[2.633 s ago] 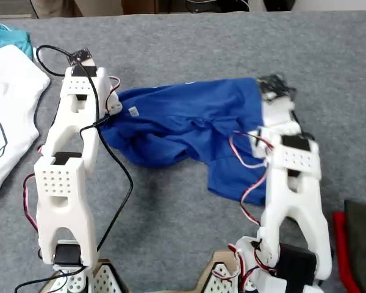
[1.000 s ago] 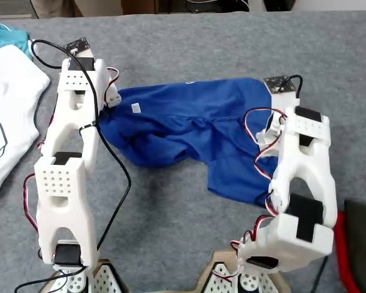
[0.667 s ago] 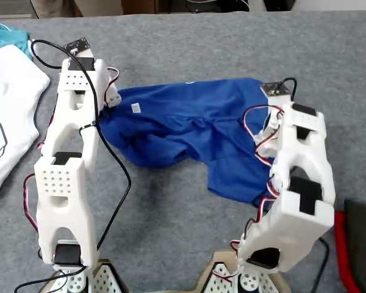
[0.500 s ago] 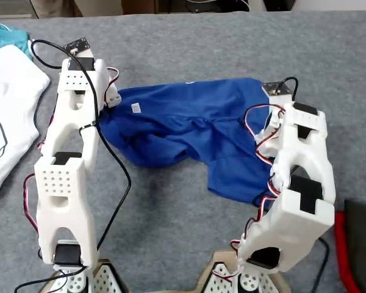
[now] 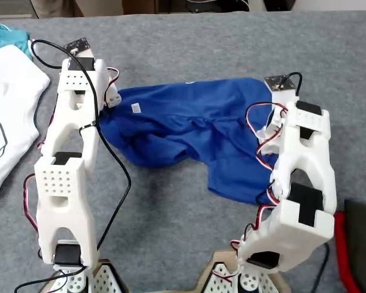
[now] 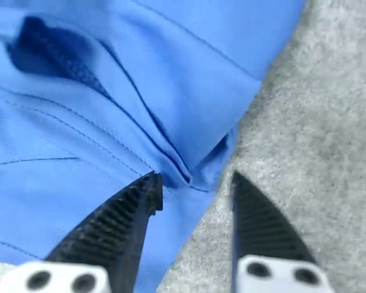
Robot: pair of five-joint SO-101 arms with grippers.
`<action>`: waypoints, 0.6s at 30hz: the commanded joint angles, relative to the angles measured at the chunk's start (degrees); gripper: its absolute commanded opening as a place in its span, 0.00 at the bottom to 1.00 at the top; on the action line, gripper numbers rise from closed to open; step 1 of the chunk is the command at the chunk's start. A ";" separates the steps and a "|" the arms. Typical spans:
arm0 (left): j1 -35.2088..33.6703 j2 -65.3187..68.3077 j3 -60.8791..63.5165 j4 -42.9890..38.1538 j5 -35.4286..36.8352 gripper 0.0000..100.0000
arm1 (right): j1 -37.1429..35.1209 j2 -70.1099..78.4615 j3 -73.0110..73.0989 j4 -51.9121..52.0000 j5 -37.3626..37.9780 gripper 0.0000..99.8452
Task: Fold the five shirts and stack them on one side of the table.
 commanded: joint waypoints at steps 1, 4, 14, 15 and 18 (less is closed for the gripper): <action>0.44 -0.31 -2.46 0.18 -0.44 0.02 | 0.40 -3.47 0.04 -0.70 0.26 0.20; 0.44 -0.31 -2.46 0.18 -0.44 0.02 | 0.31 -3.47 0.04 -1.05 0.26 0.16; 0.35 -0.31 -2.46 0.18 -0.44 0.02 | -2.24 -3.38 0.13 -1.58 0.18 0.06; 0.35 -0.31 -2.46 0.18 -0.44 0.02 | -2.07 -3.38 0.13 -1.67 0.18 0.06; 0.26 -0.31 -2.46 0.18 -0.44 0.02 | -1.98 -3.38 0.13 -1.76 0.18 0.06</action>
